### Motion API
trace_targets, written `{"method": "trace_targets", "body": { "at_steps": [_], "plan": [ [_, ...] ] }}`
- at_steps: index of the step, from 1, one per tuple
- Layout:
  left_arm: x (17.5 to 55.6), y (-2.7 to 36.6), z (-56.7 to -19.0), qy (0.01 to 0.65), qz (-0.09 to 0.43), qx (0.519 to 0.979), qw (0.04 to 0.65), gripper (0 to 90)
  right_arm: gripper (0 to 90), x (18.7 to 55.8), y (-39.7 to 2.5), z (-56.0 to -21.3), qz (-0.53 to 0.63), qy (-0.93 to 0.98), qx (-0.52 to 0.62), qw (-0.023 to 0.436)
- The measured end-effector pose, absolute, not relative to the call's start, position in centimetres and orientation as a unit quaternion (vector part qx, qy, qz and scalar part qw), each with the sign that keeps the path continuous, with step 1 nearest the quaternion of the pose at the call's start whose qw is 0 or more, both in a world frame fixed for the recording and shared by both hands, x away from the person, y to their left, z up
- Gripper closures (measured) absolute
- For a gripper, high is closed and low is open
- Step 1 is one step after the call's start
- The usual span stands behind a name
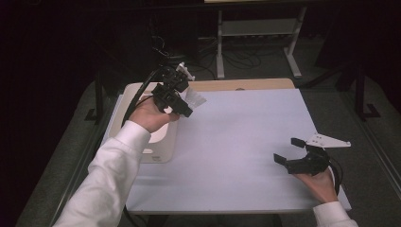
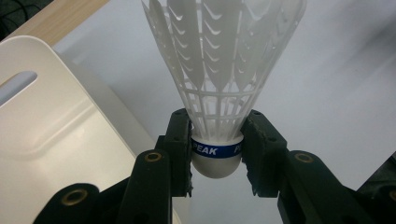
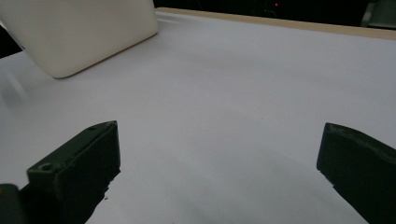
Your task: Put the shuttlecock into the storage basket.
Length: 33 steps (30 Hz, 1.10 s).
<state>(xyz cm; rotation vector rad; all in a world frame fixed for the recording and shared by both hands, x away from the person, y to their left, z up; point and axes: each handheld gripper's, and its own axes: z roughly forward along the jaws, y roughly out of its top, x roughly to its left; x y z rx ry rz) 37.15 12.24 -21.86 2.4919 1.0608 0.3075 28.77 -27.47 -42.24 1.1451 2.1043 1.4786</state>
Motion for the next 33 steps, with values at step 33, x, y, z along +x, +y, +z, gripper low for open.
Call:
{"method": "trace_targets", "body": {
  "at_steps": [33],
  "plan": [
    [37.2,17.6,-21.5,0.414,0.115,0.880,0.201,65.0,0.0,28.8,-27.7,-42.3,0.513,0.741,0.400,0.166]
  ]
}}
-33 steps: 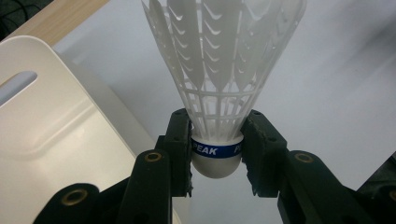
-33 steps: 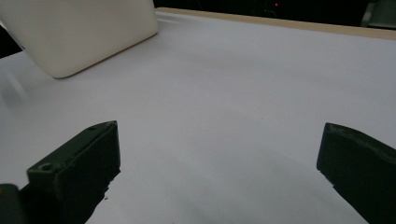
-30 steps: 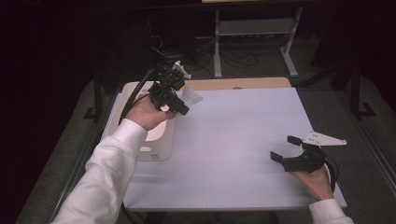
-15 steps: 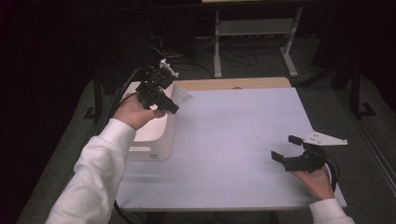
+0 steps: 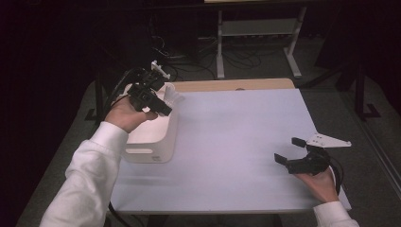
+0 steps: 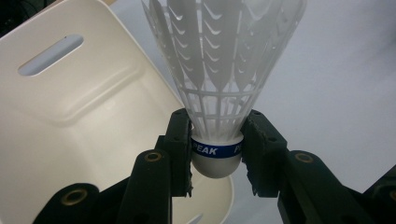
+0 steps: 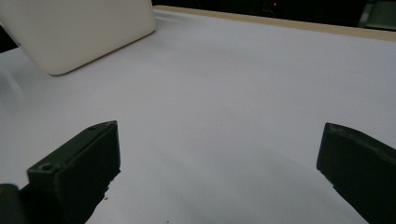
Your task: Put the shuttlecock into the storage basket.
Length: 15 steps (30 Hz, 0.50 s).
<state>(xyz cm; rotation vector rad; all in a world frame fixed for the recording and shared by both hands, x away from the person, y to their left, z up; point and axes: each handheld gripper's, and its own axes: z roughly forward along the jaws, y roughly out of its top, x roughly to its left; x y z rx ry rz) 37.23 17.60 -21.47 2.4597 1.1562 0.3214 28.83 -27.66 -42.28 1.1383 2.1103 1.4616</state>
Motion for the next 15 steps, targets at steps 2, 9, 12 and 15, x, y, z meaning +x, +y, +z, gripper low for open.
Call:
{"method": "trace_targets", "body": {
  "at_steps": [2,9,12,15],
  "plan": [
    [37.2,17.8,-21.6,0.417,0.116,0.879,0.202,65.0,0.0,28.8,-27.6,-42.3,0.513,0.741,0.400,0.166],
    [37.2,18.8,-21.4,0.426,0.118,0.874,0.204,65.0,0.0,28.8,-27.7,-42.2,0.514,0.740,0.401,0.166],
    [37.1,19.2,-21.2,0.430,0.115,0.871,0.207,65.0,0.0,28.8,-27.7,-42.2,0.514,0.741,0.399,0.168],
    [37.0,19.6,-21.1,0.431,0.116,0.870,0.210,65.0,0.0,28.8,-27.7,-42.2,0.514,0.740,0.401,0.167]
  ]
}}
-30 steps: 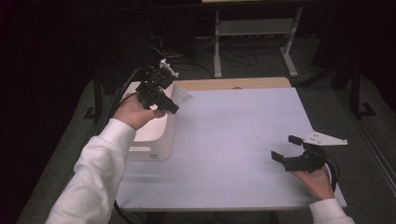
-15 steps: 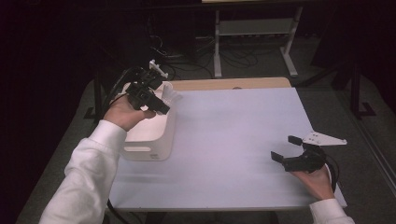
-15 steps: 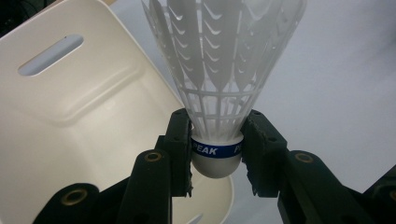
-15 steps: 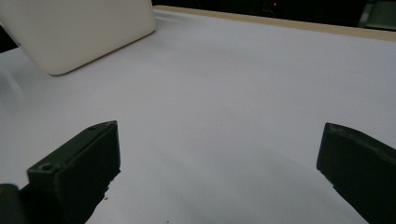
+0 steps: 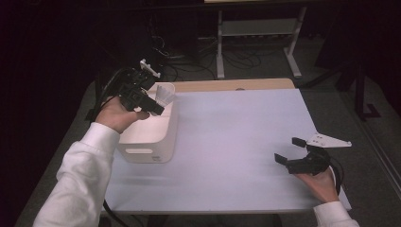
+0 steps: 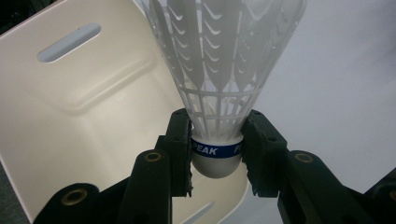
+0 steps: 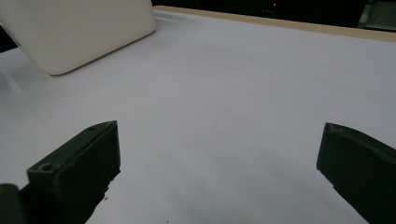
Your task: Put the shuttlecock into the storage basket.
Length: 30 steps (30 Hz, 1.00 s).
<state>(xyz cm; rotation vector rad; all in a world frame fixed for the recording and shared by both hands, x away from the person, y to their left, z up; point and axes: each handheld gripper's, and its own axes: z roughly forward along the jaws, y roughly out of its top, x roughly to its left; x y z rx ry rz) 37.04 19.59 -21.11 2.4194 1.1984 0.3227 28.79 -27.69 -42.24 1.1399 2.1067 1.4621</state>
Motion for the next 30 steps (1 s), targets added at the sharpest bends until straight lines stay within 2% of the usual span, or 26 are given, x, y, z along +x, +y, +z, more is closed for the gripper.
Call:
{"method": "trace_targets", "body": {
  "at_steps": [15,30],
  "plan": [
    [36.9,21.9,-21.3,0.448,0.113,0.865,0.194,65.1,0.0,28.8,-27.7,-42.2,0.513,0.741,0.400,0.167],
    [36.5,22.4,-22.6,0.426,0.098,0.880,0.182,65.0,0.0,28.8,-27.6,-42.3,0.511,0.743,0.399,0.166]
  ]
}}
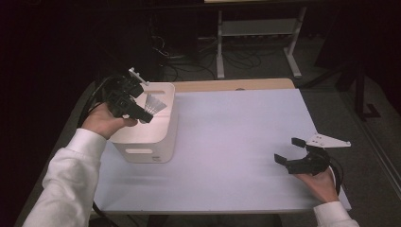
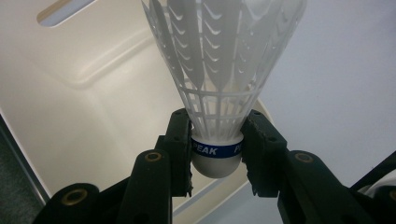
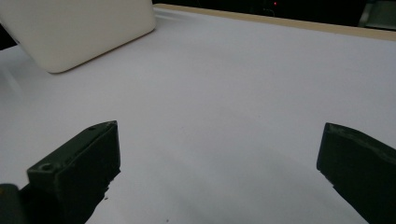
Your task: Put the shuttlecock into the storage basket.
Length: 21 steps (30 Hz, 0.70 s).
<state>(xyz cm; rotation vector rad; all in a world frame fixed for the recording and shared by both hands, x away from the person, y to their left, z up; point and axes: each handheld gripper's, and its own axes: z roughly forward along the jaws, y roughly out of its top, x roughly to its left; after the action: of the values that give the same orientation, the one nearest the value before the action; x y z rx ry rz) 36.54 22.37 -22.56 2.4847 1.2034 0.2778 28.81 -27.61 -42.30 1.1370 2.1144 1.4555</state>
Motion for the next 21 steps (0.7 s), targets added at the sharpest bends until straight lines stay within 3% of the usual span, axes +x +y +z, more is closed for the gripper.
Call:
{"method": "trace_targets", "body": {
  "at_steps": [21],
  "plan": [
    [36.5,23.7,-25.7,0.430,0.091,0.882,0.170,65.0,0.0,28.8,-27.6,-42.3,0.512,0.743,0.399,0.167]
  ]
}}
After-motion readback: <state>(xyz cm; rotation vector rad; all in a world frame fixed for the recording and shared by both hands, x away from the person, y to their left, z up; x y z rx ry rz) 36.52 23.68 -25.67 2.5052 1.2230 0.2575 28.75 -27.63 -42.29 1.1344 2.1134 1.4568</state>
